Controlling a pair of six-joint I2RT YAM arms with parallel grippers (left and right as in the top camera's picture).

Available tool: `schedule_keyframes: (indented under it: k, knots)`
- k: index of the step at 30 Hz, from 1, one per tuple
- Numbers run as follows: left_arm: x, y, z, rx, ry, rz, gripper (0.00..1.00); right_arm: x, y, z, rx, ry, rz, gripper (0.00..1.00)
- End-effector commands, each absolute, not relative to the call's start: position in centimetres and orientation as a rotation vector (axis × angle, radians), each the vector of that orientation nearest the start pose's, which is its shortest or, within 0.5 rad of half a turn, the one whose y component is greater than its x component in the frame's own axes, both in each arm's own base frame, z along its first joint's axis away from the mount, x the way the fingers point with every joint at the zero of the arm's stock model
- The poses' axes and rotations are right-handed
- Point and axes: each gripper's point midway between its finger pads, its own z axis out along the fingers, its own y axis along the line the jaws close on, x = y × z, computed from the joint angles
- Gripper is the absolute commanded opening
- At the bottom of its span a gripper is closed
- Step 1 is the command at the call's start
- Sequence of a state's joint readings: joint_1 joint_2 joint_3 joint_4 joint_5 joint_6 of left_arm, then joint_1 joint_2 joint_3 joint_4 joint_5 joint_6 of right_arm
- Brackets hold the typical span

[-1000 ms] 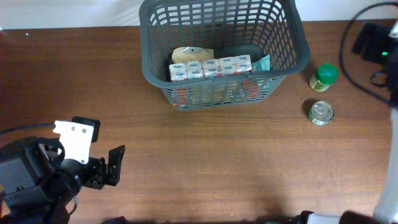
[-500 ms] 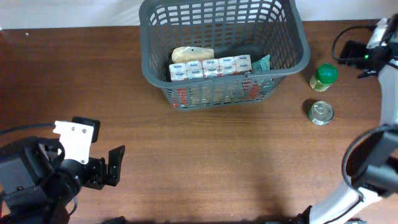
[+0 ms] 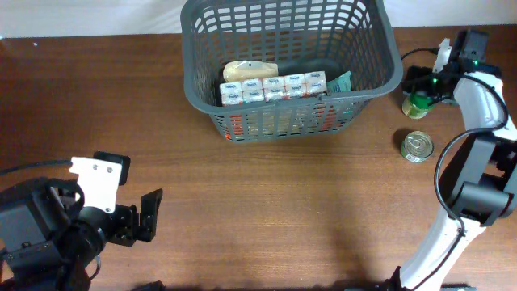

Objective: Pack container
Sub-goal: 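Lower the right gripper onto the green-capped jar and grasp its cap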

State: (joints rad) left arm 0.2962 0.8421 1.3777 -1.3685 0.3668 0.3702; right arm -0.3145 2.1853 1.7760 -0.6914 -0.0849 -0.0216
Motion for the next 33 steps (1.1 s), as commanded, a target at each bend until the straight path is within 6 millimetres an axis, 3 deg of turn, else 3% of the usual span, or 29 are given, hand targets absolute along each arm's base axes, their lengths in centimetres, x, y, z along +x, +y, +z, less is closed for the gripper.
schedule_keyframes:
  k: [1,10,20,26,33]
  knots:
    - [19.2,-0.5,31.2,0.243,2.327,-0.114,0.99,50.2,-14.8,4.8,0.39,2.691,0.038,0.99]
    - [19.2,-0.5,31.2,0.243,2.327,-0.114,0.99,49.4,-14.5,3.0,0.403,2.748,0.053,0.99]
    - [19.2,-0.5,31.2,0.243,2.327,-0.114,0.99,49.9,-14.7,1.9,0.402,2.744,0.051,1.0]
    - [19.2,-0.5,31.2,0.243,2.327,-0.114,0.99,49.9,-14.7,1.8,0.401,2.742,0.051,0.77]
    - [19.2,-0.5,31.2,0.243,2.327,-0.115,0.99,49.9,-14.7,1.8,0.401,2.742,0.051,0.7]
